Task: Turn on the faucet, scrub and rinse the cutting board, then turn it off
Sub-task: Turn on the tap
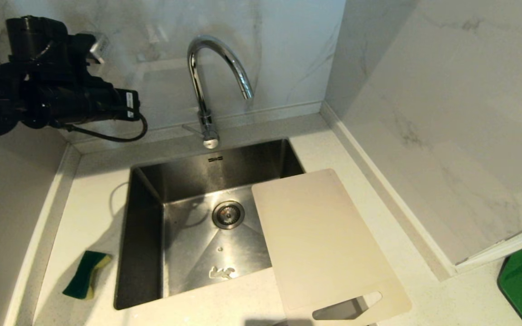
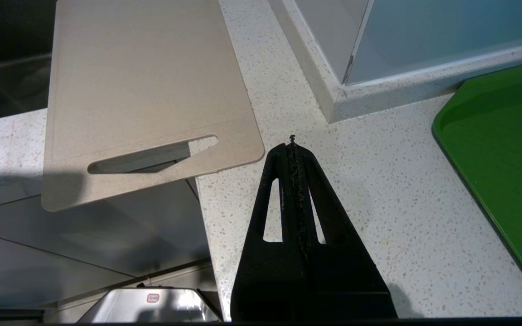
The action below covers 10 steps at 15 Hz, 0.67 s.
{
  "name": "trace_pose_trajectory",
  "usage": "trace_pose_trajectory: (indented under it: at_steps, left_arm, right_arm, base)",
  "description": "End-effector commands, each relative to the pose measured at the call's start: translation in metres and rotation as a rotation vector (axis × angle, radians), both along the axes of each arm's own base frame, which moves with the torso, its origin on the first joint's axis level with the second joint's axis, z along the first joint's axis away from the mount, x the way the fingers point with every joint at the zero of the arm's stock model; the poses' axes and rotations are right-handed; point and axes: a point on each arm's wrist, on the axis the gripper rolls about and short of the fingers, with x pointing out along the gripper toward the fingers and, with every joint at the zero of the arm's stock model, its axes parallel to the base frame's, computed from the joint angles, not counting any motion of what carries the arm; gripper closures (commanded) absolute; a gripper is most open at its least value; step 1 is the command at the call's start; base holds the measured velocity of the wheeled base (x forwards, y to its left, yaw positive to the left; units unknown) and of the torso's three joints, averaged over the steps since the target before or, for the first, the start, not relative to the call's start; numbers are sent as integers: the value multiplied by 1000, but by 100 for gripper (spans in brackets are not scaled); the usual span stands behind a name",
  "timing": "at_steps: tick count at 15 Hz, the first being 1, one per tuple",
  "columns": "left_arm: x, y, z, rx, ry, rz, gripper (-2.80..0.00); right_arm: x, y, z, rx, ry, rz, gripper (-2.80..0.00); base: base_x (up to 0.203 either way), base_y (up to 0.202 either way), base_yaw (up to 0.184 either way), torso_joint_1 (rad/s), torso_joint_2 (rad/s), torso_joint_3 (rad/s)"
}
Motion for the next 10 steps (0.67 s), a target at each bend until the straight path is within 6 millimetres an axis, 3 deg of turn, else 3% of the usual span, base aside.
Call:
trace_pose_trajectory:
  at_steps: [1,10]
  left_arm:
    - [18,-16,-19,11,40,-19,0]
    - [29,-32,-26,-87,59,-31,0]
  right_arm:
    - [0,0,0,0,0,1,0]
    - [0,0,0,0,0,1,0]
  base:
    - [0,0,0,0,0,0]
    - [0,0,0,0,0,0]
